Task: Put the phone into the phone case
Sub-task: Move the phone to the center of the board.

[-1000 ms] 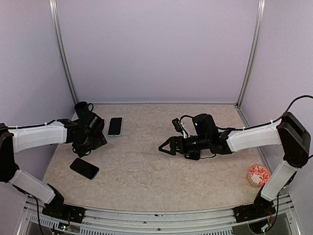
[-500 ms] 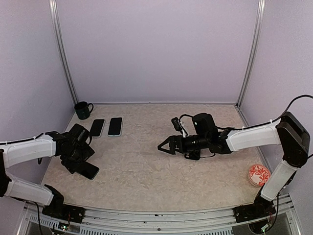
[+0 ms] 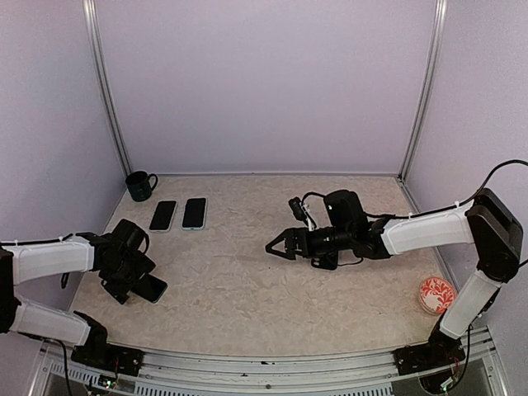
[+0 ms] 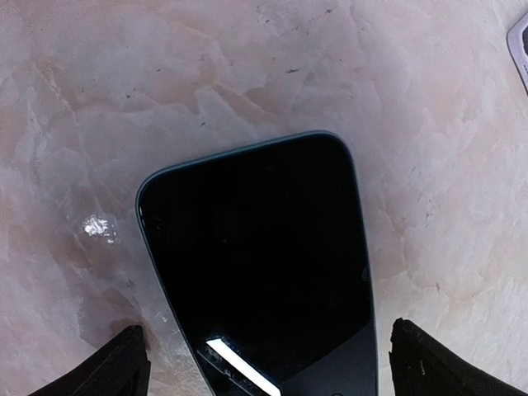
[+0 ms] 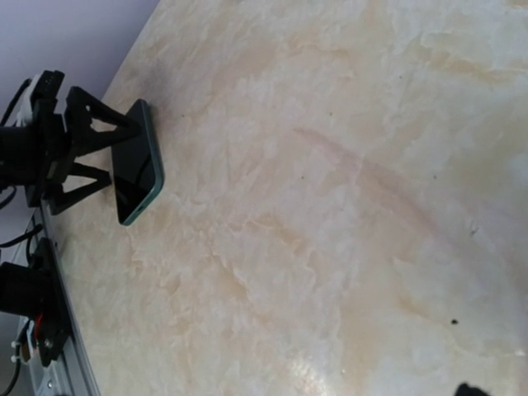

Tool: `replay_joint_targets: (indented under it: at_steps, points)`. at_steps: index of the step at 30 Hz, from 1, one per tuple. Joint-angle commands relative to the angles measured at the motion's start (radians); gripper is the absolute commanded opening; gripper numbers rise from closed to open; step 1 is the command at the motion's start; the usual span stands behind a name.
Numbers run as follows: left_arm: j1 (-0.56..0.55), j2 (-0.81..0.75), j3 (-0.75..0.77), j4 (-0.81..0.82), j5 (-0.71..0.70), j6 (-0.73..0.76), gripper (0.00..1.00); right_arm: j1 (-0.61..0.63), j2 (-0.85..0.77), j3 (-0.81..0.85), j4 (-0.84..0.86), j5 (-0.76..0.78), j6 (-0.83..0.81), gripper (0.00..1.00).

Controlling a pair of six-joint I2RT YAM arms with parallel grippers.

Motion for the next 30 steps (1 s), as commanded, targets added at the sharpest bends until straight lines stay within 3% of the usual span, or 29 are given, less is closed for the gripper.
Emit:
replay_joint_targets:
  at_steps: [1, 13, 24, 30]
  points:
    - [0.023, 0.031, -0.013, 0.053, 0.034, 0.006, 0.99, -0.006, 0.015, 0.029, 0.008, -0.005, -0.005, 0.99]
    - [0.038, 0.152, 0.021, 0.018, 0.090, 0.047, 0.97, -0.007, 0.006, 0.021, 0.015, 0.003, 0.000, 0.99]
    - [0.040, 0.281, 0.044, 0.016, 0.146, 0.078, 0.86, -0.006, -0.010, 0.003, 0.019, 0.010, -0.005, 0.99]
    - [0.040, 0.303, 0.045, 0.035, 0.162, 0.090, 0.74, -0.007, -0.018, -0.003, 0.017, 0.014, -0.009, 0.99]
